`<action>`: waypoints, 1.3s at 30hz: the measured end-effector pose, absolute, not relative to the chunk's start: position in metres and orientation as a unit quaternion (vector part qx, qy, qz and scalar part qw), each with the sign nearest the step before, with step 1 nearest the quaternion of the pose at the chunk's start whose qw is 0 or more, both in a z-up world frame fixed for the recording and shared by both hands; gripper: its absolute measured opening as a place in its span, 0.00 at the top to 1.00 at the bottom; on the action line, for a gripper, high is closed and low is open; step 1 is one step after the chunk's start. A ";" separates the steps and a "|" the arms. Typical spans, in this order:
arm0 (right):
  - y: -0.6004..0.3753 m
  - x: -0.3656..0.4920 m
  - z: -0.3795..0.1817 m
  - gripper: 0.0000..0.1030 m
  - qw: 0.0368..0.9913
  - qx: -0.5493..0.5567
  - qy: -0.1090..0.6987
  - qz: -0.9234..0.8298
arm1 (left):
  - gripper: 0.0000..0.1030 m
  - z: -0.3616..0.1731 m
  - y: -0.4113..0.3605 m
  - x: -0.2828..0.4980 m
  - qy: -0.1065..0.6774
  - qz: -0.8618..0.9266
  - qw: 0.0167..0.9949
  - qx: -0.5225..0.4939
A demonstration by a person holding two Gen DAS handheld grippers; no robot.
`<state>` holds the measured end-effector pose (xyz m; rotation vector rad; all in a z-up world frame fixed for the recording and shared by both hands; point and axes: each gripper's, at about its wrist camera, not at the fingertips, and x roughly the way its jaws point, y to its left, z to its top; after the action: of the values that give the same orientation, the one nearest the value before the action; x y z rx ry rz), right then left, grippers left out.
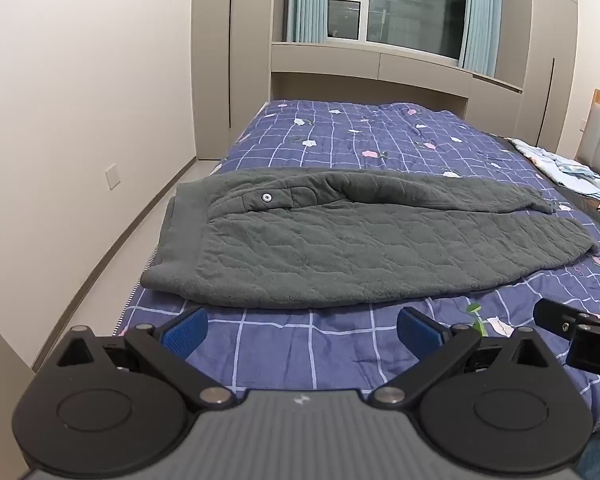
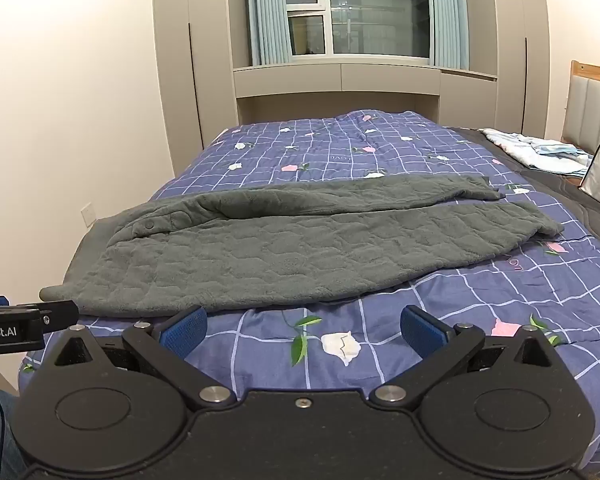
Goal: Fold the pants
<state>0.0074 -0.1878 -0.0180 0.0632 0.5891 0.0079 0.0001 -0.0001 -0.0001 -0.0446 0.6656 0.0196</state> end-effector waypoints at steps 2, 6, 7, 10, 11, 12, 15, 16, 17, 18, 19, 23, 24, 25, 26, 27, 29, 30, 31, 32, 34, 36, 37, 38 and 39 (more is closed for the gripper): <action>-0.188 0.008 -0.018 0.00 0.956 0.031 0.290 0.004 | 0.00 0.000 0.000 0.000 0.327 0.011 0.945 -0.022; -0.188 0.008 -0.018 0.00 0.956 0.032 0.292 0.004 | 0.00 0.000 0.000 0.001 0.328 0.011 0.944 -0.021; -0.188 0.008 -0.018 0.00 0.956 0.032 0.292 0.004 | 0.01 0.000 0.000 0.001 0.328 0.010 0.945 -0.022; -0.188 0.008 -0.018 0.00 0.956 0.032 0.292 0.004 | 0.00 0.001 0.000 0.004 0.328 0.011 0.944 -0.021; -0.188 0.009 -0.018 0.00 0.956 0.032 0.293 0.004 | 0.01 0.000 0.000 0.004 0.328 0.010 0.944 -0.021; -0.188 0.009 -0.018 0.00 0.956 0.032 0.293 0.004 | 0.01 0.000 0.000 0.004 0.328 0.011 0.944 -0.021; -0.188 0.009 -0.018 0.00 0.955 0.032 0.294 0.003 | 0.01 0.000 0.000 0.004 0.329 0.012 0.944 -0.021; -0.188 0.009 -0.018 0.00 0.955 0.031 0.294 0.003 | 0.01 0.000 0.000 0.004 0.329 0.011 0.944 -0.021; -0.188 0.009 -0.018 0.00 0.955 0.031 0.295 0.002 | 0.00 0.000 0.002 0.002 0.329 0.011 0.944 -0.021; -0.188 0.009 -0.019 0.00 0.955 0.031 0.295 0.003 | 0.01 0.000 0.002 0.002 0.329 0.011 0.944 -0.021; -0.188 0.009 -0.018 0.00 0.955 0.031 0.295 0.003 | 0.01 0.000 0.002 0.002 0.329 0.012 0.944 -0.021; -0.188 0.009 -0.018 0.00 0.955 0.031 0.295 0.003 | 0.01 -0.001 0.002 0.000 0.329 0.011 0.944 -0.022; -0.188 0.009 -0.017 0.00 0.955 0.031 0.295 0.003 | 0.01 -0.002 0.002 0.000 0.330 0.011 0.944 -0.021; -0.188 0.008 -0.017 0.00 0.955 0.031 0.296 0.002 | 0.01 -0.002 0.002 0.000 0.330 0.010 0.944 -0.022; -0.188 0.008 -0.017 0.00 0.955 0.031 0.296 0.002 | 0.01 -0.002 0.002 0.000 0.330 0.011 0.944 -0.022; -0.189 0.008 -0.017 0.00 0.955 0.030 0.296 0.002 | 0.01 -0.002 0.001 0.001 0.330 0.011 0.944 -0.022; -0.187 0.011 -0.020 0.00 0.955 0.030 0.297 0.001 | 0.01 -0.002 0.001 0.001 0.330 0.010 0.944 -0.022; -0.187 0.011 -0.019 0.00 0.955 0.030 0.297 0.002 | 0.00 -0.002 0.001 0.001 0.331 0.010 0.943 -0.023; -0.187 0.011 -0.019 0.00 0.954 0.030 0.297 0.002 | 0.00 -0.003 0.000 0.001 0.332 0.010 0.943 -0.023; -0.187 0.011 -0.019 0.00 0.954 0.030 0.297 0.002 | 0.01 -0.003 0.000 0.001 0.332 0.010 0.943 -0.023; -0.187 0.011 -0.019 0.00 0.954 0.030 0.297 0.002 | 0.00 -0.004 0.000 0.001 0.333 0.010 0.943 -0.023; -0.187 0.011 -0.020 0.00 0.954 0.030 0.297 0.002 | 0.00 -0.004 0.000 0.001 0.333 0.010 0.942 -0.023; -0.186 0.011 -0.022 0.00 0.954 0.030 0.297 0.002 | 0.01 -0.004 -0.001 0.002 0.334 0.010 0.942 -0.023; -0.186 0.011 -0.023 0.00 0.954 0.030 0.298 0.002 | 0.01 -0.005 -0.001 0.003 0.335 0.009 0.942 -0.023; -0.186 0.012 -0.022 0.00 0.954 0.030 0.298 0.002 | 0.01 -0.005 -0.001 0.003 0.336 0.009 0.942 -0.023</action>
<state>0.0116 -0.1861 -0.0222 0.0601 0.6051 0.0033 0.0026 -0.0008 -0.0049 -0.0476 0.6852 0.0177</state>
